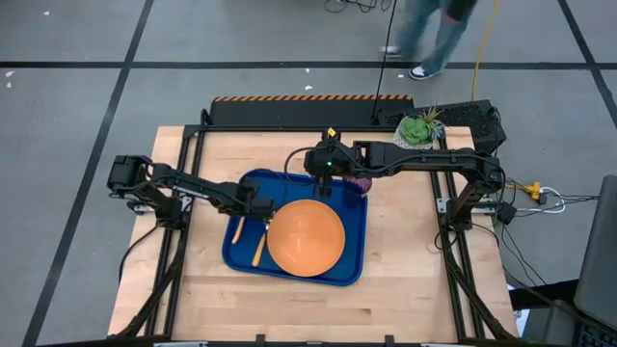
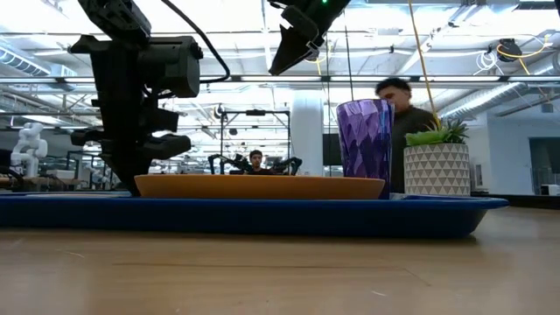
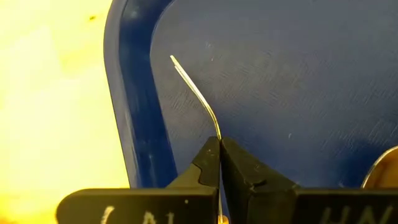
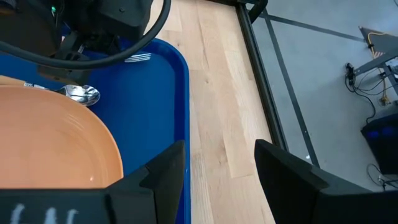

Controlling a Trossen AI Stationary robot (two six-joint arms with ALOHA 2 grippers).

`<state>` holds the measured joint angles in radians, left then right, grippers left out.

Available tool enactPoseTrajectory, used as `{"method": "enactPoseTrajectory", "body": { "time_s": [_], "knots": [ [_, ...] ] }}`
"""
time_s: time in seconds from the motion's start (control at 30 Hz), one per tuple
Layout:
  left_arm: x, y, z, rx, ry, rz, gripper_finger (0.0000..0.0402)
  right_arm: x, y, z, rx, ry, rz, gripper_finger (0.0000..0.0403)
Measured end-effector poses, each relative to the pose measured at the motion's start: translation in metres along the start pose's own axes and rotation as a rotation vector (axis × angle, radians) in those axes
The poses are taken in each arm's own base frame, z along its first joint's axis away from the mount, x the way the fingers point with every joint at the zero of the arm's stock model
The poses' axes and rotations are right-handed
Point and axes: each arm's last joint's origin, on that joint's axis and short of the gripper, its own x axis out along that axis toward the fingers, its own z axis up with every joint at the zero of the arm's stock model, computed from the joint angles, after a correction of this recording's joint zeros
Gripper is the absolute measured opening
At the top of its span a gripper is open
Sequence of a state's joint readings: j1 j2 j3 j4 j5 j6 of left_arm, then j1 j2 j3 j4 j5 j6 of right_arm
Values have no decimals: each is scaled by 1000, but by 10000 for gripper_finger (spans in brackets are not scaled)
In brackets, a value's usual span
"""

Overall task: Pick and place plate/cup/fork/spoon on tray
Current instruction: Put the orange fork on the blue serving tray to the left of the yellow spoon, then adjust the yellow spoon on the blue serving tray

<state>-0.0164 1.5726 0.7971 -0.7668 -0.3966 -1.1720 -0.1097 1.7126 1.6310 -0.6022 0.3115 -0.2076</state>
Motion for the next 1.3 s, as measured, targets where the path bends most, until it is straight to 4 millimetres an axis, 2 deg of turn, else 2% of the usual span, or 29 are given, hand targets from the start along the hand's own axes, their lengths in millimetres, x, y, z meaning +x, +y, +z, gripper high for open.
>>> {"method": "enactPoseTrajectory", "body": {
  "time_s": [0.33, 0.57, 0.77, 0.9, 1.07, 1.3],
  "knots": [
    [-2, -2, -3, -30, 55, -34, 8, 0, 0, 0, -7, 0, 1, 185],
    [-1, -4, -5, -38, 95, -57, 72, 0, 0, -1, -5, 9, 4, 185],
    [-1, -4, -4, -40, 75, -50, 142, 0, 0, -1, -1, 8, 4, 185],
    [0, -3, -3, -41, 52, -41, 175, 0, 0, -1, 1, 7, 4, 185],
    [-1, -3, -3, -37, 27, -30, 196, 0, 0, -1, 1, 7, 4, 185],
    [-5, -6, -4, 9, 22, -41, 200, 0, 0, -1, 0, 7, 4, 185]
  ]
}}
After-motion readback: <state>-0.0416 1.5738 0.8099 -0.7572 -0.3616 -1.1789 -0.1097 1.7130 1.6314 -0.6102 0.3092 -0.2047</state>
